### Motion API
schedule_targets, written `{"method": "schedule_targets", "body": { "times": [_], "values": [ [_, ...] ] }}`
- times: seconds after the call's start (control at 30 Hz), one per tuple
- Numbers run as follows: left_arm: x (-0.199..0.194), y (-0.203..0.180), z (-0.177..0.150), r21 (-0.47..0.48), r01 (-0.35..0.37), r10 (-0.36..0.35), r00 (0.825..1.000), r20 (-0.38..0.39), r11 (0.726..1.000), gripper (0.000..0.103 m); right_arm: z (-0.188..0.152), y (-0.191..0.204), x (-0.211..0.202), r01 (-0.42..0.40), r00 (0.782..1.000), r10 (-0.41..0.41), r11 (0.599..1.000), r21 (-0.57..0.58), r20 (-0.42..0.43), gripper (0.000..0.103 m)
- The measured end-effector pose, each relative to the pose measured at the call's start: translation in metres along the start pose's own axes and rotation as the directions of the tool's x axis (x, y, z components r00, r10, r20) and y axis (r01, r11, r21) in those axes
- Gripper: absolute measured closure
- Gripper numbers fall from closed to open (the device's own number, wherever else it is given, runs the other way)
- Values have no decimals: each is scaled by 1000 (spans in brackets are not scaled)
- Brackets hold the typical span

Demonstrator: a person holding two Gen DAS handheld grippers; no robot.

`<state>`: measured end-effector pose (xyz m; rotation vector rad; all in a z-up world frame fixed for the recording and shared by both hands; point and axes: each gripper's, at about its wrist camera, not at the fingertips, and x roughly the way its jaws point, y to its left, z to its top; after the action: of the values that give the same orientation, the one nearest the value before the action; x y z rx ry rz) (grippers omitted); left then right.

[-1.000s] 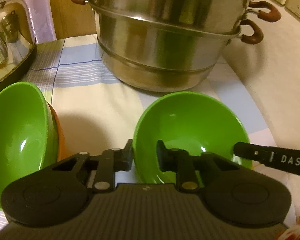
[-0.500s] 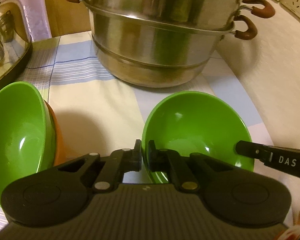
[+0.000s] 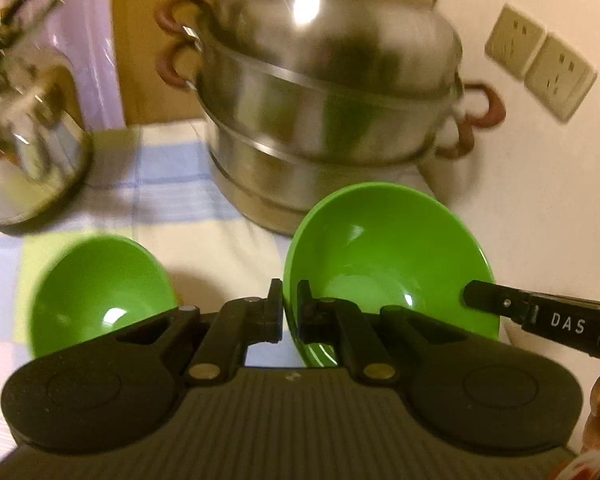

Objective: Organize plates and bowls
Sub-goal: 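Lift the small green bowl and carry it over the bowl stack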

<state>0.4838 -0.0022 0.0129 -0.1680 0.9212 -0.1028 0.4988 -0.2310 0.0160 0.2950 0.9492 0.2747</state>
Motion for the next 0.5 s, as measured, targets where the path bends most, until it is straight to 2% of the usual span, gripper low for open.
{"method": "schedule_targets", "body": {
  "times": [0.27, 0.5],
  "values": [
    [-59, 63, 24, -10, -81, 82, 995, 48, 997, 98, 16, 78, -7, -99, 995, 100, 994, -39, 8, 97],
    [-72, 122, 16, -63, -135, 138, 990, 39, 989, 98, 11, 141, 23, -149, 988, 146, 985, -82, -45, 97]
  ]
}}
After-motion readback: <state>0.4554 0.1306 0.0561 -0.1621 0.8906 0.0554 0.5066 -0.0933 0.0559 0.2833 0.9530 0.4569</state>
